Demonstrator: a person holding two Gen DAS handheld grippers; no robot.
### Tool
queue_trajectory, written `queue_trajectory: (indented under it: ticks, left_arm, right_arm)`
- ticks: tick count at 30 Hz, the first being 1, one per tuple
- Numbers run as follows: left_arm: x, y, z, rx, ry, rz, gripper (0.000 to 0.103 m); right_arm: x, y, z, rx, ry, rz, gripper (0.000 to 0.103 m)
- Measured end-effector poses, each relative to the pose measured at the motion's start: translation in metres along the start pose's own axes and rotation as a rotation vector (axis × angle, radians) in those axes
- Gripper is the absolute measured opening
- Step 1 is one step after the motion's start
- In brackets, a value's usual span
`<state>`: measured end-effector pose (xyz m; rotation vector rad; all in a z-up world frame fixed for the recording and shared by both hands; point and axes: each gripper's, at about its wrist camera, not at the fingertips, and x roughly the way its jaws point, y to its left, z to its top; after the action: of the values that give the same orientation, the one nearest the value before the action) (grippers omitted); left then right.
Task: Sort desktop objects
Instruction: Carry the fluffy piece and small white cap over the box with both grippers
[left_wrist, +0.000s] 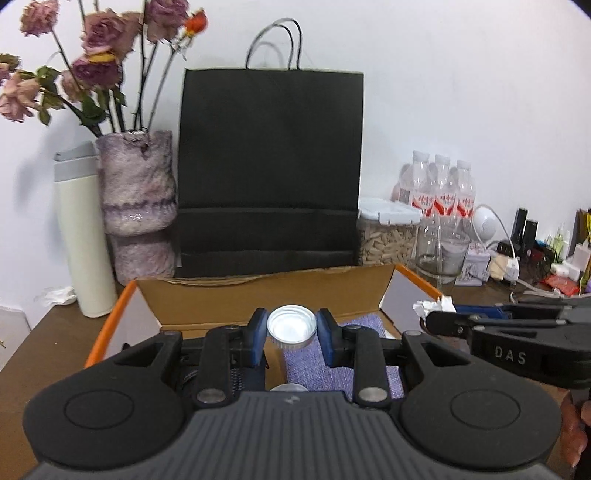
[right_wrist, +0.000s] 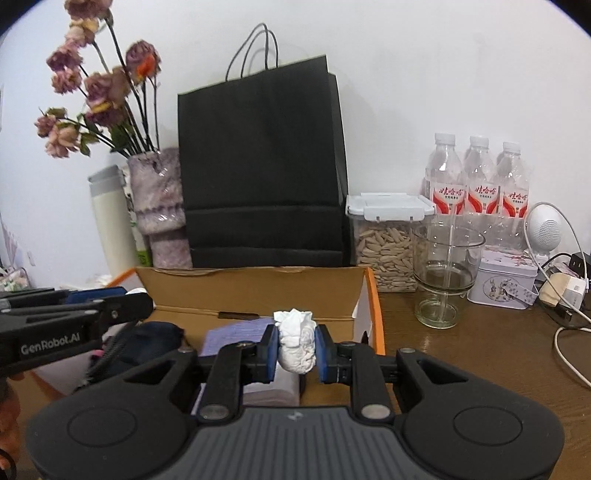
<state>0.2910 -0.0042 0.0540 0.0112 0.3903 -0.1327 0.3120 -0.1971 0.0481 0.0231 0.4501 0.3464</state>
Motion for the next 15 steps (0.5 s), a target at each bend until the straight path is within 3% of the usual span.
queue_trajectory:
  ticks: [9,15]
  left_arm:
    - [0.02,-0.004,-0.018,0.045,0.079,-0.002,0.03]
    - [0.019,-0.01,-0.021,0.074,0.077,-0.011,0.03]
  right_arm:
    - [0.016,-0.001,-0.013,-0.029,0.057,-0.018,0.019]
    - [0.013,0.004,-0.014,-0.044,0.054,-0.017,0.019]
